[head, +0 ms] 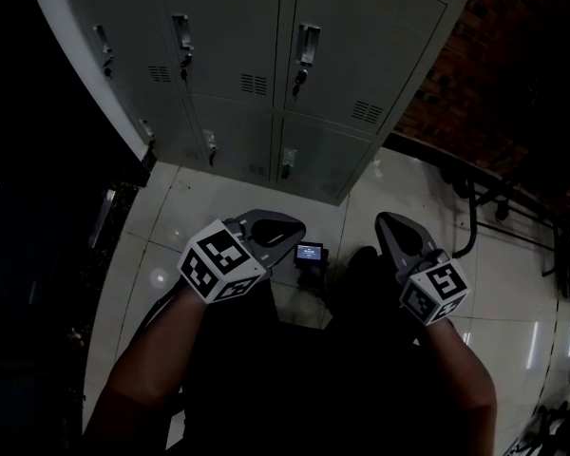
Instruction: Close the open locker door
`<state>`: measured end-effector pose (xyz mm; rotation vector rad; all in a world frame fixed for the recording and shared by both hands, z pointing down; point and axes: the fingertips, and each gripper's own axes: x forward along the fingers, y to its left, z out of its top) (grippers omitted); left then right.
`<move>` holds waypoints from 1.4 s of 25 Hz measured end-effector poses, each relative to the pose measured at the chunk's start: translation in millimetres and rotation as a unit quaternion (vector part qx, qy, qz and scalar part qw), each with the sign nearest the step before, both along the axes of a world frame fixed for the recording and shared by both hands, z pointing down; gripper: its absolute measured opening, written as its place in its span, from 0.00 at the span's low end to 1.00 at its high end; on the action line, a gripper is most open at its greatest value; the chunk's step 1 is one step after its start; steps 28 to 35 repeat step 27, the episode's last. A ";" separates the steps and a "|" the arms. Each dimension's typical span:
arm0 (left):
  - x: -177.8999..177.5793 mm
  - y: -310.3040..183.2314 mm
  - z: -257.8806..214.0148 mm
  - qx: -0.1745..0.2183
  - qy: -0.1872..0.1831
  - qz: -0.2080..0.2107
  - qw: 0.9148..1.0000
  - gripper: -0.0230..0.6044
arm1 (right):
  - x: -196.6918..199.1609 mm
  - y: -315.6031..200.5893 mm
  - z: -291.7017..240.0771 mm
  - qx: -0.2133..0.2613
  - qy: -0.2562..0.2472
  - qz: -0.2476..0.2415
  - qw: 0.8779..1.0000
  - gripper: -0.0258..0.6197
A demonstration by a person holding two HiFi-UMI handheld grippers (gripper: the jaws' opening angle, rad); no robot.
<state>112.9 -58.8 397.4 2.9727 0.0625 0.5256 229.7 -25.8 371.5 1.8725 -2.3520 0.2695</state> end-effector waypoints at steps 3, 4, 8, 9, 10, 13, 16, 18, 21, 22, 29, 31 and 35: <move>0.8 0.9 0.4 0.001 -0.003 0.002 1.000 0.06 | 4.5 3.0 1.3 -0.002 0.004 -0.002 1.000 0.04; 0.7 1.1 0.6 0.001 -0.003 0.002 1.000 0.06 | 6.2 4.0 2.1 -0.003 0.001 -0.001 1.000 0.04; 0.4 0.4 0.6 0.001 -0.005 0.001 1.000 0.06 | 5.9 4.7 3.3 -0.001 -0.003 -0.003 1.000 0.04; 0.4 0.2 0.6 0.001 -0.005 0.000 1.000 0.06 | 4.3 4.5 3.3 -0.001 0.001 -0.006 1.000 0.04; 0.5 0.0 0.5 0.001 -0.005 0.000 1.000 0.06 | 2.8 4.3 3.2 0.000 0.003 -0.008 1.000 0.04; 0.6 0.7 0.1 0.001 -0.004 0.000 1.000 0.06 | 0.9 4.7 2.9 0.002 0.004 -0.011 1.000 0.04; 1.5 1.7 0.2 0.002 -0.003 0.001 1.000 0.06 | 0.5 5.5 3.8 0.000 0.003 -0.011 1.000 0.04; 1.2 1.7 0.5 0.002 -0.004 0.001 1.000 0.06 | -0.6 5.5 4.1 -0.001 0.004 -0.013 1.000 0.04; 0.6 0.9 0.8 0.003 -0.004 0.000 1.000 0.06 | -2.1 4.1 3.9 0.001 0.004 -0.014 1.000 0.04; 0.6 0.5 1.0 0.003 -0.005 0.000 1.000 0.06 | -2.4 3.6 3.9 0.001 0.003 -0.015 1.000 0.04; 0.6 -2.8 1.4 0.006 -0.007 -0.003 1.000 0.06 | -1.9 0.5 3.7 0.001 0.003 -0.016 1.000 0.04; 0.6 -2.8 1.4 0.006 -0.007 -0.003 1.000 0.06 | -1.9 0.5 3.7 0.001 0.003 -0.016 1.000 0.04; 0.6 -2.8 1.4 0.006 -0.007 -0.003 1.000 0.06 | -1.9 0.5 3.7 0.001 0.003 -0.016 1.000 0.04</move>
